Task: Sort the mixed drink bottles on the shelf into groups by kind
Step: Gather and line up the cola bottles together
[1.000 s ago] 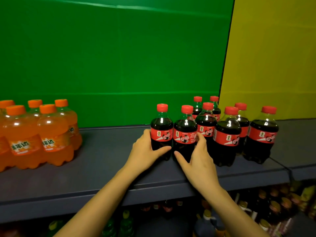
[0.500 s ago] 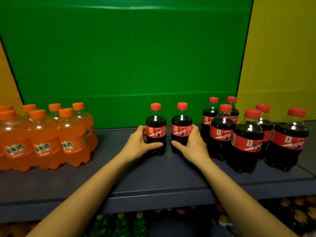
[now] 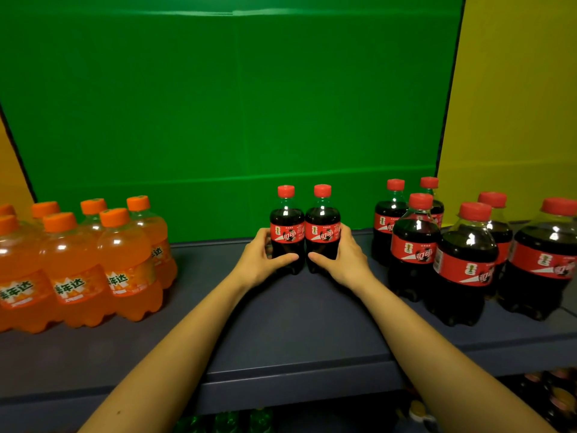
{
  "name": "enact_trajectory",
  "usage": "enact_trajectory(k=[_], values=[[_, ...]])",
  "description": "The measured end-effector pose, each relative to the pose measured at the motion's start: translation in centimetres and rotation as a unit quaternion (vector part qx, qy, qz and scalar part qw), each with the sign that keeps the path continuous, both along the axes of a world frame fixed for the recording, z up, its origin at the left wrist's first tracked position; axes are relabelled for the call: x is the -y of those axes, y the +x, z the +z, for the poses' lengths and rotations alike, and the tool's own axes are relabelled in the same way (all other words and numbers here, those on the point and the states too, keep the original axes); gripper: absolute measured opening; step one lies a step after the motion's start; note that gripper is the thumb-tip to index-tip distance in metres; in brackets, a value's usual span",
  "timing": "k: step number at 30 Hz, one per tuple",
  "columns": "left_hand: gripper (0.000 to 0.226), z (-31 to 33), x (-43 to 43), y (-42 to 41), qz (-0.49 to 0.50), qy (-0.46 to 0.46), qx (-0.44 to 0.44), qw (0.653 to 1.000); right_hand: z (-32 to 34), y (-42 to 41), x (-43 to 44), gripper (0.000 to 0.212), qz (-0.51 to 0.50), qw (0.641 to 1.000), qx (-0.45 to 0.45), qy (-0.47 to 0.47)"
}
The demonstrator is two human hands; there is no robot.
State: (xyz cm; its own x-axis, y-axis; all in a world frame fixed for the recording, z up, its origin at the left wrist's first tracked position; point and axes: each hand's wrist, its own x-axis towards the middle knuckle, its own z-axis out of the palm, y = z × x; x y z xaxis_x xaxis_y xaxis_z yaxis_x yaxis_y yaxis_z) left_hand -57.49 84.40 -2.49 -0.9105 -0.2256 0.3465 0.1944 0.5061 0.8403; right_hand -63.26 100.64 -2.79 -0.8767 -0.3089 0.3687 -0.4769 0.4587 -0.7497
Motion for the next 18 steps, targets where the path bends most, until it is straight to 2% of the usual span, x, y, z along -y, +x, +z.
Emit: enact_trajectory(k=[9,13,15,18], values=[[0.063,-0.3,0.1,0.2,-0.005,-0.025,-0.005,1.000,-0.1,0.2,0.1,0.077,0.024,0.999,0.019,-0.039],[0.083,-0.1,-0.4,1.2,0.004,-0.090,0.009,0.996,0.9,1.7,-1.4,0.080,0.032,0.999,0.044,0.000],[0.087,0.5,-1.2,2.0,0.068,-0.178,-0.064,0.980,1.5,3.3,-3.4,0.080,0.028,0.999,0.015,0.029],[0.059,2.5,-3.4,3.6,0.139,-0.268,-0.246,0.921,1.5,6.6,-7.1,0.058,0.027,0.995,-0.089,0.020]])
